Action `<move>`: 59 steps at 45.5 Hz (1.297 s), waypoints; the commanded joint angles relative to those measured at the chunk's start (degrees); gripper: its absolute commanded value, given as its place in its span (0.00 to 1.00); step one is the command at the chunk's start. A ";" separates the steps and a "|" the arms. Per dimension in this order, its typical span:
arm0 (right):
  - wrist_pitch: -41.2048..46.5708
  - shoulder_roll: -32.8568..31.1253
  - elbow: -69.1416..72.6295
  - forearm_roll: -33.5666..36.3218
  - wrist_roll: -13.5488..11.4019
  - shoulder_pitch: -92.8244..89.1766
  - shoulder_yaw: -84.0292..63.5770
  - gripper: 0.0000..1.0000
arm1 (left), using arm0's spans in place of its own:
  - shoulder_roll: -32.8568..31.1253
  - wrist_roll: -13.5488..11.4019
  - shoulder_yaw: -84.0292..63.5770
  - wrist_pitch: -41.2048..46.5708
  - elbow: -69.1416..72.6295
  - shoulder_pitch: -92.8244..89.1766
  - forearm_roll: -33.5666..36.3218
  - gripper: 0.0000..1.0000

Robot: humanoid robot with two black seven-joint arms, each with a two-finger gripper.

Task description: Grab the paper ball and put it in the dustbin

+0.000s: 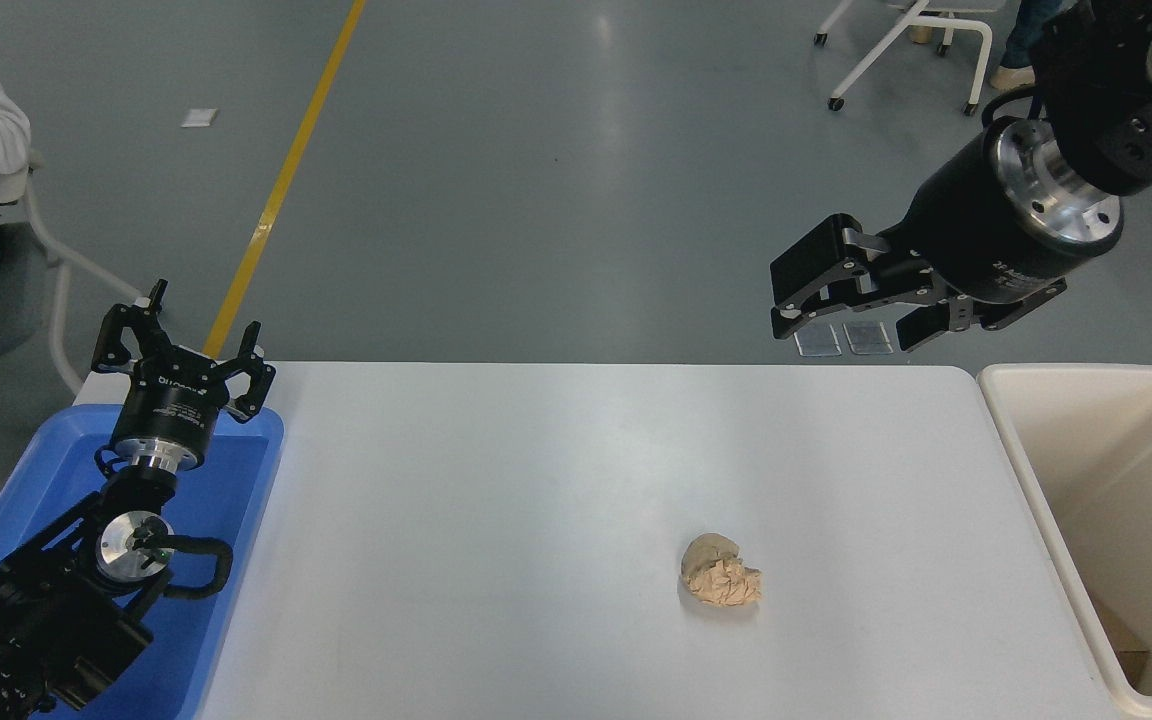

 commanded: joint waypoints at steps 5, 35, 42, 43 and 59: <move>-0.04 0.92 0.00 0.01 0.01 -0.15 0.28 1.00 | 0.00 0.00 -0.09 0.00 0.01 0.00 0.00 0.99; -0.04 1.54 -0.70 0.54 0.01 -1.56 0.46 1.00 | 0.00 0.00 0.00 0.00 0.01 0.00 0.00 0.99; -0.04 1.72 -1.31 0.72 0.01 -2.52 0.19 1.00 | 0.00 0.00 0.00 0.00 0.01 -0.09 0.00 0.99; -0.04 1.72 -1.40 0.72 0.01 -2.70 0.19 1.00 | 0.00 0.00 0.00 0.00 0.01 0.00 0.00 0.99; -0.04 1.80 -2.54 0.80 0.01 -4.46 -0.16 1.00 | 0.00 0.00 0.00 0.00 0.01 0.00 0.00 0.99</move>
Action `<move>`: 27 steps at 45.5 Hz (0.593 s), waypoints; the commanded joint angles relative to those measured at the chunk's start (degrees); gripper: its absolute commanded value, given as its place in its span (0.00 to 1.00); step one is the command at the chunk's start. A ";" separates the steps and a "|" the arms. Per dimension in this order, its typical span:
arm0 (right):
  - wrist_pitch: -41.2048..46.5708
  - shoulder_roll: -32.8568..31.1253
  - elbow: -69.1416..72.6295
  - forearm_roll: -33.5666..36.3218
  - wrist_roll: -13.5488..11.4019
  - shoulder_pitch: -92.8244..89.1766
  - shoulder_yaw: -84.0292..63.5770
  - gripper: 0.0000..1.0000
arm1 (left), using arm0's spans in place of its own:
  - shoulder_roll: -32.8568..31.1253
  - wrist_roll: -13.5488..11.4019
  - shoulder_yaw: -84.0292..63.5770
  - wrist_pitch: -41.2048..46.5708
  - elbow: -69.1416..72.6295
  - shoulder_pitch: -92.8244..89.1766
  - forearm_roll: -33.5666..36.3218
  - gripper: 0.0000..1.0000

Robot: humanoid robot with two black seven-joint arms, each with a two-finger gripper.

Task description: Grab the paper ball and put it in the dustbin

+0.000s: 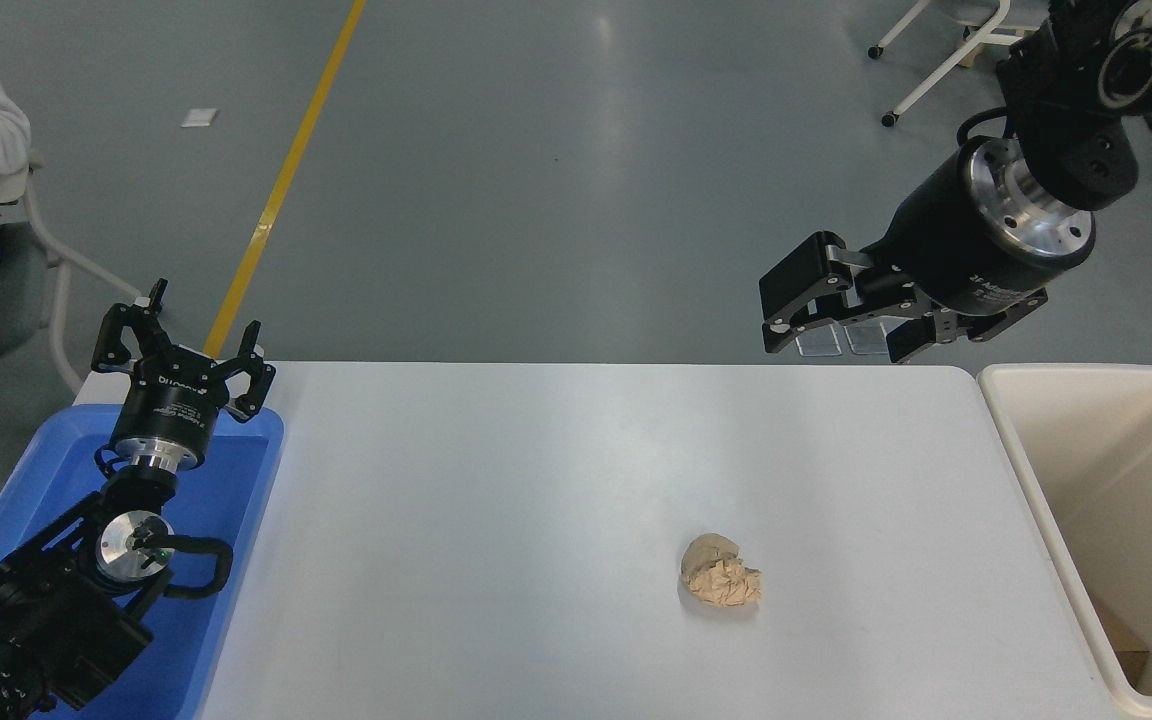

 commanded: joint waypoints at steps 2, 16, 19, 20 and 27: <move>0.00 0.21 -1.49 0.11 0.00 -1.75 -0.05 1.00 | 0.00 0.00 0.01 0.00 0.04 -0.06 0.01 0.99; 0.09 -0.05 -2.64 1.16 0.17 -3.60 -0.14 1.00 | 0.00 0.00 -0.08 0.00 -0.05 -0.06 0.01 0.99; 0.09 -0.05 -2.81 1.16 0.17 -3.43 0.12 1.00 | 0.00 0.00 -0.08 0.00 0.04 -0.06 0.01 0.99; 0.09 -0.05 -2.81 1.16 0.17 -3.43 0.38 1.00 | 0.00 0.00 -0.08 -0.09 -0.05 -0.06 0.01 0.99; 0.00 -0.05 -4.75 1.16 0.09 -3.34 0.56 1.00 | 0.00 0.00 -0.08 -0.09 0.04 -0.06 0.01 0.99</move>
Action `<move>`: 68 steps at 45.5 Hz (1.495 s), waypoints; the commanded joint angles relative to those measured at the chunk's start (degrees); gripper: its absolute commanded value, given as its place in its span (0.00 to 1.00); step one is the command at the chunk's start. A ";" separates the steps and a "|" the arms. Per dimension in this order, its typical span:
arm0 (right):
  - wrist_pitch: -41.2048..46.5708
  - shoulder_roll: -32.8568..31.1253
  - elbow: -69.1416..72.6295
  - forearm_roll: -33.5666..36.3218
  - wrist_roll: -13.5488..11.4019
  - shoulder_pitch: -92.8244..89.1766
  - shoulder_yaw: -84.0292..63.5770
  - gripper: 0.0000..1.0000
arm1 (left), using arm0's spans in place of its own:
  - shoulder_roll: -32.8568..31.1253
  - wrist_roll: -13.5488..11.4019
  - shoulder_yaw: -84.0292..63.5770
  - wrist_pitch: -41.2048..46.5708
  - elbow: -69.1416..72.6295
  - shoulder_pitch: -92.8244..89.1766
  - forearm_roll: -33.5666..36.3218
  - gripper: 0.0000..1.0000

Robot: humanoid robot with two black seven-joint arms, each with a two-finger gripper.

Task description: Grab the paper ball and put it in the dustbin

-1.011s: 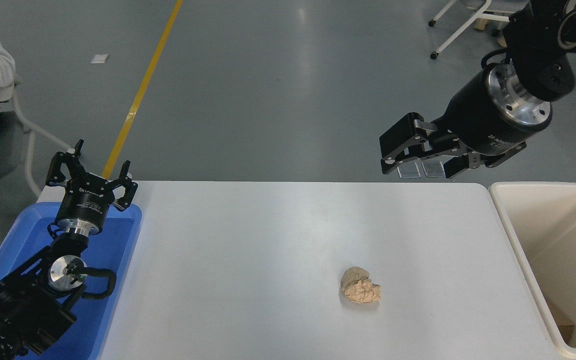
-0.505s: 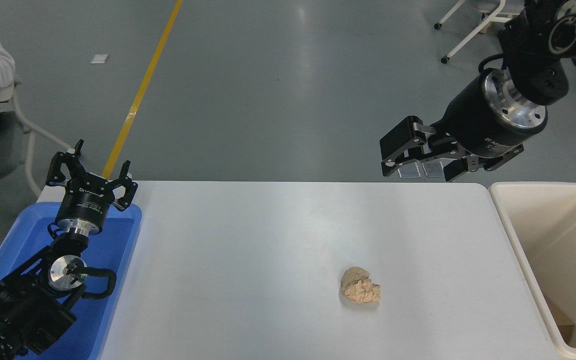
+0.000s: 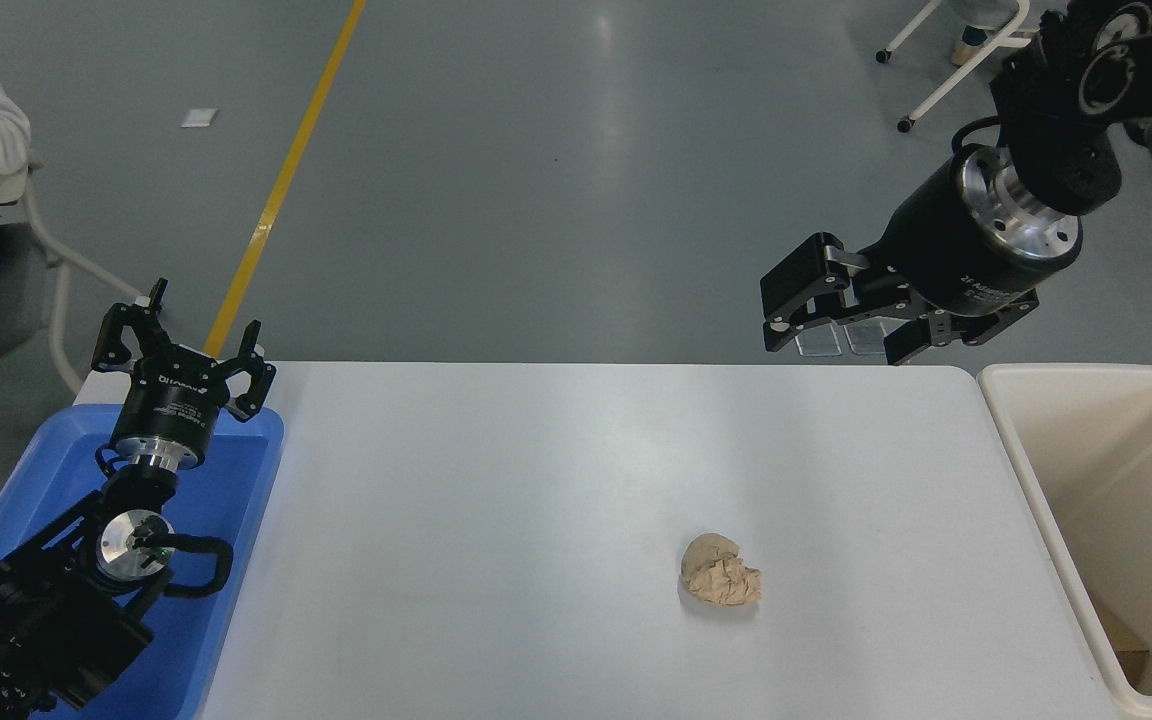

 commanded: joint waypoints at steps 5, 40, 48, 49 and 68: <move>0.03 0.02 -1.82 0.24 -0.06 -0.11 -0.46 1.00 | 0.00 0.00 0.00 -0.08 -0.05 0.00 -0.01 0.99; -14.29 4.59 -2.61 0.32 -0.15 -17.95 0.15 1.00 | 0.00 0.00 -0.08 -0.08 0.04 0.00 -0.01 0.99; -20.01 7.05 -3.93 0.32 -0.15 -25.68 1.38 1.00 | 0.00 0.00 -0.08 -0.08 0.04 0.00 -0.01 0.99; -20.27 7.40 -4.45 0.32 -0.15 -26.91 1.82 1.00 | 0.00 0.00 -0.08 -0.08 0.04 0.00 -0.01 0.99; -25.11 11.80 -19.92 0.59 -0.15 -48.36 9.20 1.00 | 0.00 0.00 -0.08 -0.08 -0.05 0.00 -0.01 0.99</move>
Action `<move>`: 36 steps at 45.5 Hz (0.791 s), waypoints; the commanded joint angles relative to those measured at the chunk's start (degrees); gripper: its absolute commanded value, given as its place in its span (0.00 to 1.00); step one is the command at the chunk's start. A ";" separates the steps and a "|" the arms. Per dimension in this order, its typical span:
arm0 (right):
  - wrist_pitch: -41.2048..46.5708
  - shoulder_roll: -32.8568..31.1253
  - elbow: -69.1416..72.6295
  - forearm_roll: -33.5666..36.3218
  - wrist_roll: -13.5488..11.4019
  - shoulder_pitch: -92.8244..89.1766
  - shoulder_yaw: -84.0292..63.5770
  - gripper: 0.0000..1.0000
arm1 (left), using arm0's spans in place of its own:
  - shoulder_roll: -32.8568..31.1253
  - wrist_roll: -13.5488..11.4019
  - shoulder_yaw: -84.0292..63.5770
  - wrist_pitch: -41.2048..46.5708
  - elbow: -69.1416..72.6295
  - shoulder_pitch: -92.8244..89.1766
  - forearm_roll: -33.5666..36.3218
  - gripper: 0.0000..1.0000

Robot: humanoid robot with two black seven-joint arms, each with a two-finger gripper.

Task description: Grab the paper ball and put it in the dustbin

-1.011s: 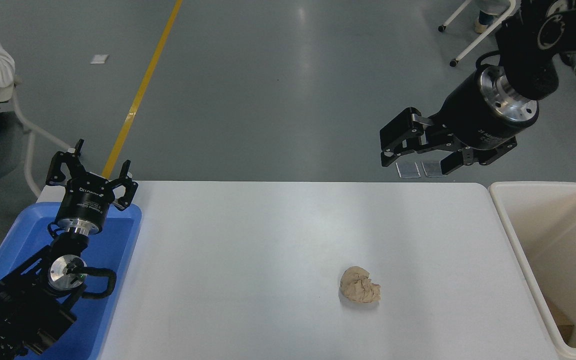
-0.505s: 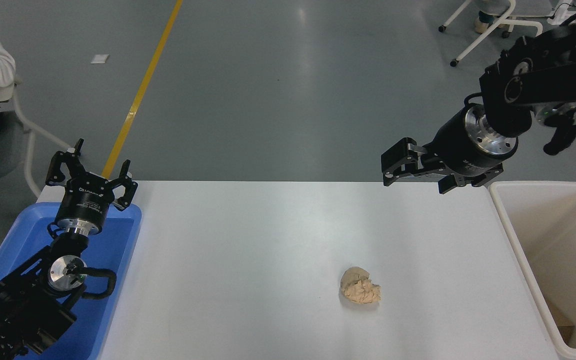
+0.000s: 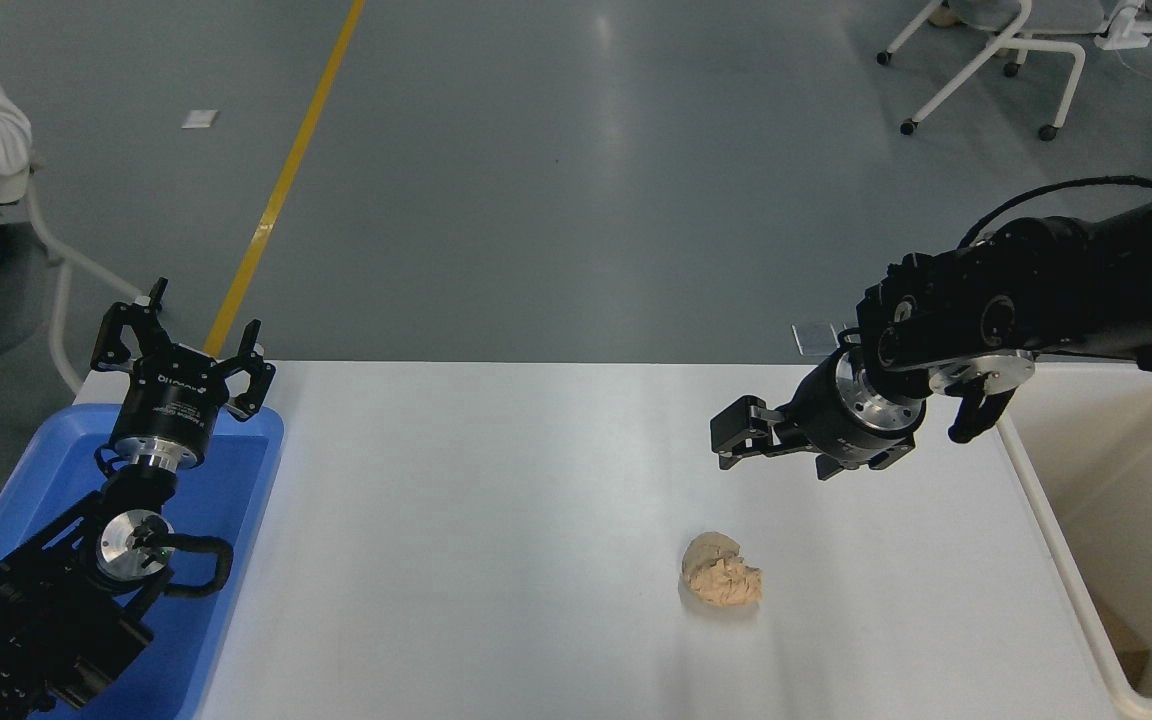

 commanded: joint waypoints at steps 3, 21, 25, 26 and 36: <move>-3.73 2.05 -11.56 0.14 -0.01 -16.05 4.10 1.00 | 0.00 0.00 -0.02 -0.02 -0.05 0.00 0.00 0.99; -7.51 2.05 -18.60 0.14 -0.01 -25.65 8.06 1.00 | 0.00 0.00 -0.02 -0.02 -0.05 0.00 0.00 0.99; -7.60 2.05 -19.21 0.14 -0.01 -26.70 8.06 1.00 | 0.00 0.00 -0.02 -0.02 0.04 0.00 0.00 0.99; -7.60 2.05 -19.48 0.14 -0.01 -27.05 8.06 1.00 | 0.00 0.00 -0.02 -0.02 -0.05 0.00 0.00 0.99; -8.13 2.66 -21.41 0.05 -0.01 -29.43 7.97 1.00 | 0.00 0.00 -0.02 -0.02 -0.05 0.09 0.00 0.99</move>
